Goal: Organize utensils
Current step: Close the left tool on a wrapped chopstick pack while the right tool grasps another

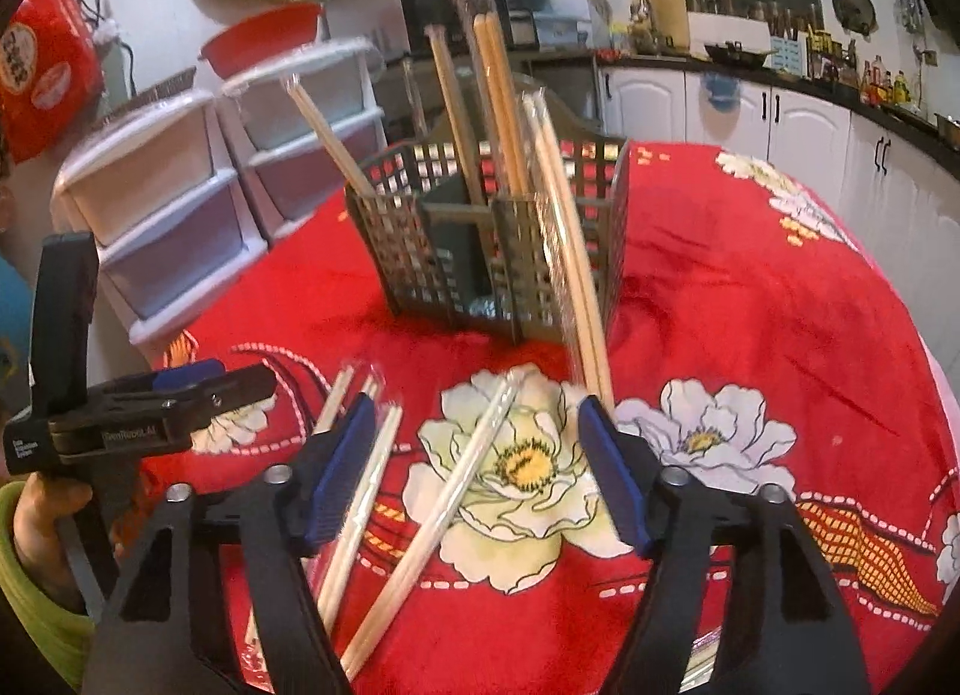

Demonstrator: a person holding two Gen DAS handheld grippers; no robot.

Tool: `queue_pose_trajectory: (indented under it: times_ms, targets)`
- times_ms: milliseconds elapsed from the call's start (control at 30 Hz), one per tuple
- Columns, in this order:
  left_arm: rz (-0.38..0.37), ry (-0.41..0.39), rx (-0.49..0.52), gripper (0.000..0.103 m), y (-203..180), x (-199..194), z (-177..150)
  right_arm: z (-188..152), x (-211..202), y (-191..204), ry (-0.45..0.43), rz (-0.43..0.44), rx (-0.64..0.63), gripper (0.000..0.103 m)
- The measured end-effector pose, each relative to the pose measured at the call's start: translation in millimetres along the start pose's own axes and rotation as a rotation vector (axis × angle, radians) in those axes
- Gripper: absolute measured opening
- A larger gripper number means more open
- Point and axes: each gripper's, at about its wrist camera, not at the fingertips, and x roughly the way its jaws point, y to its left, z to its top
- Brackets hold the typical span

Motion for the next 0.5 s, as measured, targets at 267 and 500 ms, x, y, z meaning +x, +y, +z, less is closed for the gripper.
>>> queue_pose_trajectory:
  times_ms: [267, 500]
  targets:
    - [-0.068, 0.095, -0.033, 0.047, 3, 26, -1, -3, 39, 0, 0.143, -0.025, 0.012, 0.040]
    - [-0.073, 0.129, -0.021, 0.038, -2, 46, 7, 4, 70, -3, 0.212, -0.052, 0.024, 0.034]
